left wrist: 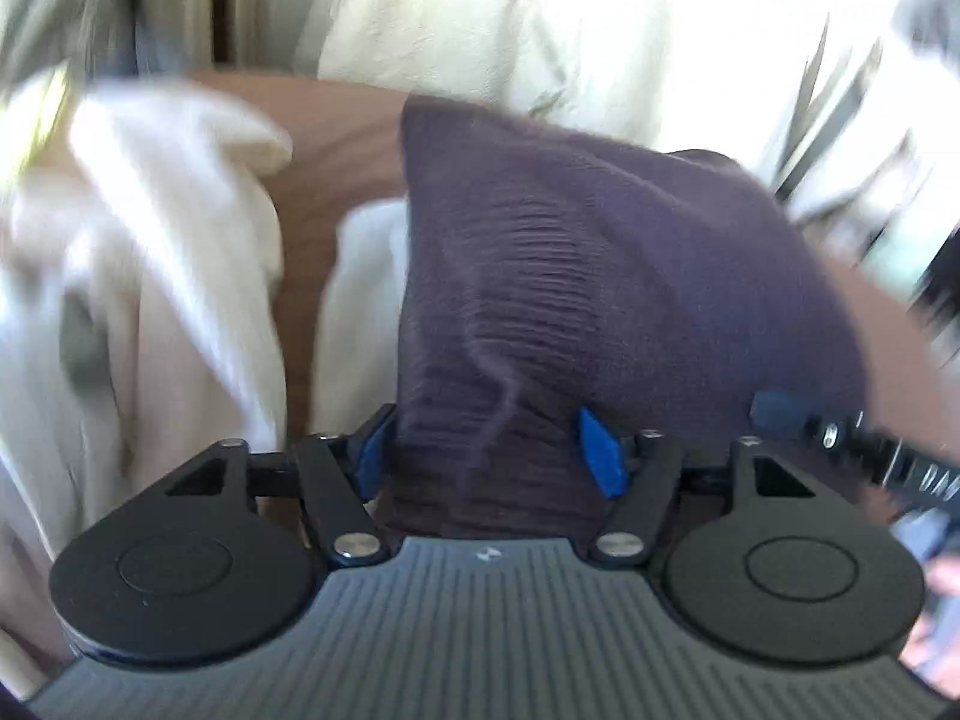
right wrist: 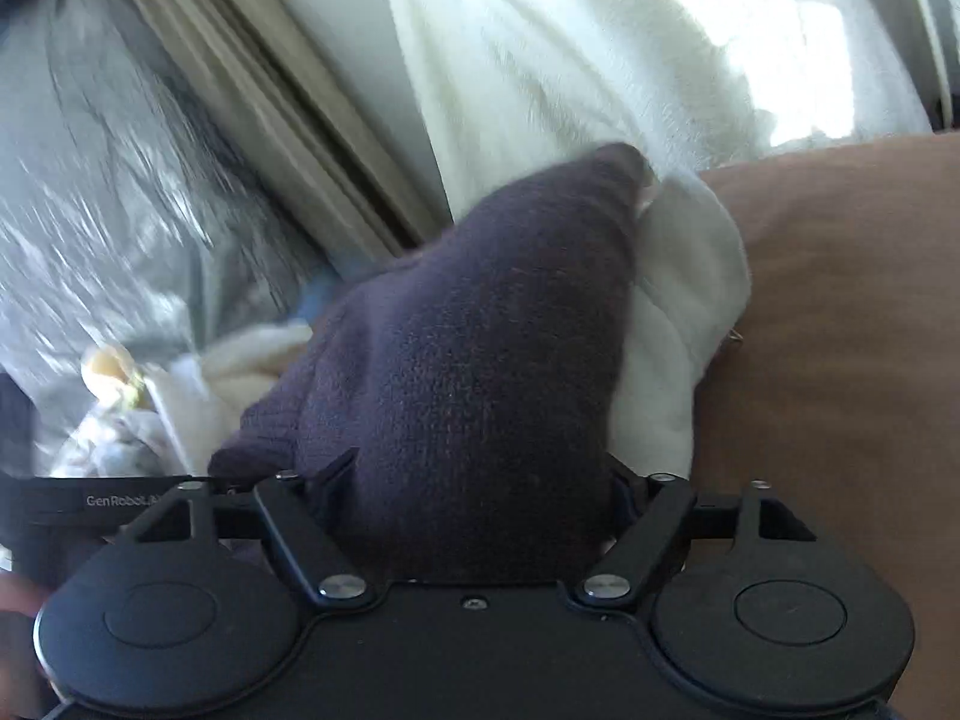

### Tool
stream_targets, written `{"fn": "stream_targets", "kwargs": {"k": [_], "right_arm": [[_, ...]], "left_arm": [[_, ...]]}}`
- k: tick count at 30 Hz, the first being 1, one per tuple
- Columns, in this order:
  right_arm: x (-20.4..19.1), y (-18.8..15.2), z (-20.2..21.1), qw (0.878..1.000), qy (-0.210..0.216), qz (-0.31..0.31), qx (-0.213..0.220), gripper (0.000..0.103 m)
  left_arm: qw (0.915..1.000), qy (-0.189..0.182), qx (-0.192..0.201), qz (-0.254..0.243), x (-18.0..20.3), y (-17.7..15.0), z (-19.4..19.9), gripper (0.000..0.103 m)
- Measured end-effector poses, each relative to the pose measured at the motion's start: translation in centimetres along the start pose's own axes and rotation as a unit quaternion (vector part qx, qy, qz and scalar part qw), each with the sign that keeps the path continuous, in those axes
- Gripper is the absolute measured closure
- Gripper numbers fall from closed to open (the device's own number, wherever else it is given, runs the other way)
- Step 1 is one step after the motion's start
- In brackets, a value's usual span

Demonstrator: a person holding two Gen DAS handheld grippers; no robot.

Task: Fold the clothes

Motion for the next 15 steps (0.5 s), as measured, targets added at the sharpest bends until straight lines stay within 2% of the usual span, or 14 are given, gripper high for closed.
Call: {"fn": "stream_targets", "kwargs": {"k": [3,5,9,10,11,13,15], "right_arm": [[0.7,-1.6,1.1,1.0,0.02,0.003,-0.003,0.017],[1.1,-2.6,1.9,0.999,0.034,0.005,-0.005,0.017],[1.8,-4.6,3.3,0.998,0.061,0.011,-0.01,0.014],[1.3,-4.7,3.1,0.997,0.067,0.023,-0.017,0.023],[0.9,-4.8,2.9,0.996,0.073,0.035,-0.024,0.049],[-0.6,-4.4,3.7,0.994,0.099,0.042,-0.023,0.063],[-2.4,-3.5,5.3,0.99,0.135,0.039,-0.015,0.065]], "left_arm": [[0.9987,-0.031,0.012,0.04,-1.1,-1.3,1.4,0.036],[0.9986,-0.029,0.015,0.041,-0.6,-1.9,1.7,0.036],[0.9994,-0.01,0.021,0.027,0.9,-0.7,0.4,0.036],[0.9996,0.002,0.022,0.018,1.1,-0.4,0.3,0.04],[0.9996,0.021,0.019,0.002,1.5,-0.2,0.2,0.043],[0.9968,0.07,0.003,-0.039,2.7,0.3,0.2,0.045],[0.9909,0.11,0.002,-0.078,3.7,1.0,0.4,0.045]]}}
Point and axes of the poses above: each gripper's, at about its wrist camera, not at the fingertips, and z roughly against the way its jaws point, x to its right, y to its top, the point moved 10 cm from there along -z, roughly the way its jaws point, and after that the axes turned 8 degrees about -z, right-handed, at the moved point
